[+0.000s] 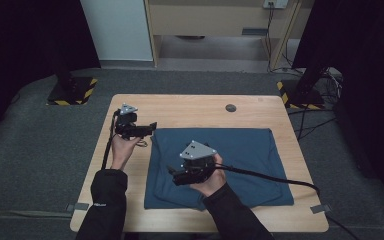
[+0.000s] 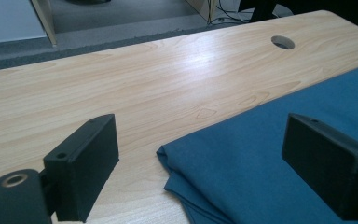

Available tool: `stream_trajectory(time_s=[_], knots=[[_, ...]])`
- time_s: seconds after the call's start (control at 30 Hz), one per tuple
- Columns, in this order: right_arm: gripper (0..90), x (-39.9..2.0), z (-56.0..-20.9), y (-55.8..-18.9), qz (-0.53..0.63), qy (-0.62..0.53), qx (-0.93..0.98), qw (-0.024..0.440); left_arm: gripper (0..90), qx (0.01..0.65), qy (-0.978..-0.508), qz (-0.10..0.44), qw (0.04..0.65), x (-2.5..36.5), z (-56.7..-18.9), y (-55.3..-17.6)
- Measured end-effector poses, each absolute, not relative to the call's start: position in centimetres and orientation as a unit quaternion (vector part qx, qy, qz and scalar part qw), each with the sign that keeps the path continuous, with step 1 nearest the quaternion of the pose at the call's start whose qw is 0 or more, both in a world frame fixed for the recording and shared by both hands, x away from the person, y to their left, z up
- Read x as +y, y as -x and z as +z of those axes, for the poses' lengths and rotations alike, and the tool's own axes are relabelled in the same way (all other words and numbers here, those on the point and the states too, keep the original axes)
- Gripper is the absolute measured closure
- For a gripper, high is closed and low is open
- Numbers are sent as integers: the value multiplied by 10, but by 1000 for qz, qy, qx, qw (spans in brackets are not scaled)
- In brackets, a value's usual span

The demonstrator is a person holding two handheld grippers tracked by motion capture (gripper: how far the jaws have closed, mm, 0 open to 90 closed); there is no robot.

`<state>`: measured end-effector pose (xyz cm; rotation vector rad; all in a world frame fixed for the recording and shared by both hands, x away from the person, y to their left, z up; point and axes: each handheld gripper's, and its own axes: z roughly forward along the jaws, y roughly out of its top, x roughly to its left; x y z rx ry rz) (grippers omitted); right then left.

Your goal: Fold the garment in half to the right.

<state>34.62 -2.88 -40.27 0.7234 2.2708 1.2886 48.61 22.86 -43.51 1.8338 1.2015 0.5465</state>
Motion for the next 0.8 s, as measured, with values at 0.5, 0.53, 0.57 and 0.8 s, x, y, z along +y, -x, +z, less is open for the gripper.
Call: stream_trajectory(time_s=[0.5, 0.53, 0.57, 0.8], knots=[[106, -4, -446, -333, 446, -267, 833, 190, 113, 493, -737, 200, 418, 230, -475, -488], [105, -2, -449, -332, 444, -268, 834, 188, 114, 492, -738, 198, 417, 230, -477, -488], [105, 0, -453, -331, 441, -268, 836, 186, 113, 492, -739, 197, 415, 229, -479, -487], [104, 13, -471, -325, 429, -263, 846, 174, 113, 492, -750, 187, 402, 226, -493, -488]])
